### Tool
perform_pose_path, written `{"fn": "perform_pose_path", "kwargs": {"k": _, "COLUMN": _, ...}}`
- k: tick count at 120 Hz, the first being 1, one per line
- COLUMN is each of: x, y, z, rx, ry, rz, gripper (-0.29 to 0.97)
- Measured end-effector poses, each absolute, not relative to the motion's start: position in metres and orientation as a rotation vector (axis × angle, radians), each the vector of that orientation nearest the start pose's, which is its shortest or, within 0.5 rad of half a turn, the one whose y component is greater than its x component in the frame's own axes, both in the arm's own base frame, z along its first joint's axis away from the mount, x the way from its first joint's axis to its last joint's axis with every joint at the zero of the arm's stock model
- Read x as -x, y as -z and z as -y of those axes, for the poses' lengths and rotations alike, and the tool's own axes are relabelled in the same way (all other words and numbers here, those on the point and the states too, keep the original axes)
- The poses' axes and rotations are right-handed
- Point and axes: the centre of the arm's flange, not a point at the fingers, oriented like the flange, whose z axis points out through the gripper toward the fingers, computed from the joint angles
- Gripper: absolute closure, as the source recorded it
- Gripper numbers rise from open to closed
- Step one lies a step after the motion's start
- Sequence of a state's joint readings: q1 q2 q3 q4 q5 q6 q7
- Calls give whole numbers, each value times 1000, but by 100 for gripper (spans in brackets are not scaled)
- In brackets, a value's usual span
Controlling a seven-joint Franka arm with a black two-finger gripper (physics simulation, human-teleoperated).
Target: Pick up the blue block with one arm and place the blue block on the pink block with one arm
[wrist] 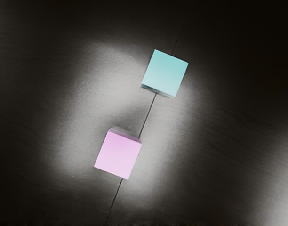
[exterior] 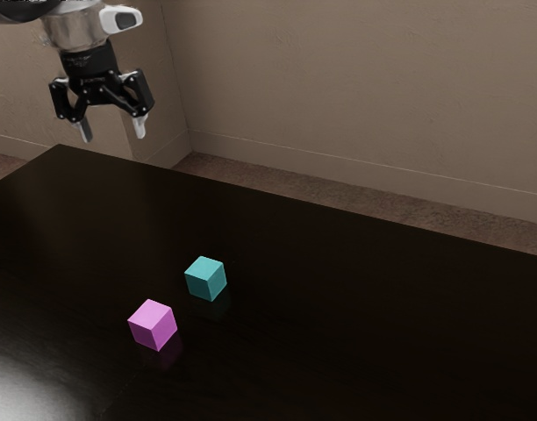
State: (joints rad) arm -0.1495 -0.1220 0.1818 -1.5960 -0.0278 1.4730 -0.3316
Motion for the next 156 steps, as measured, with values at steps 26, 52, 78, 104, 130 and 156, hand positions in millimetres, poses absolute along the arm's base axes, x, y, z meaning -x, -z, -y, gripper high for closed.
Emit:
{"fn": "perform_pose_path", "kwargs": {"k": 26, "x": -481, "y": -650, "z": 4, "rx": 3059, "ry": -101, "rz": 696, "gripper": 0}}
{"fn": "perform_pose_path", "kwargs": {"k": 52, "x": -544, "y": -526, "z": 2, "rx": 2925, "ry": -323, "rz": 742, "gripper": 0}}
{"fn": "perform_pose_path", "kwargs": {"k": 78, "x": -559, "y": -423, "z": 13, "rx": 2976, "ry": -261, "rz": 574, "gripper": 0}}
{"fn": "perform_pose_path", "kwargs": {"k": 104, "x": -558, "y": -394, "z": 28, "rx": 3055, "ry": -69, "rz": 352, "gripper": 0}}
{"fn": "perform_pose_path", "kwargs": {"k": 130, "x": -562, "y": -371, "z": 24, "rx": 3084, "ry": 43, "rz": 197, "gripper": 0}}
{"fn": "perform_pose_path", "kwargs": {"k": 156, "x": -576, "y": -333, "z": 25, "rx": 3083, "ry": 36, "rz": 55, "gripper": 0}}
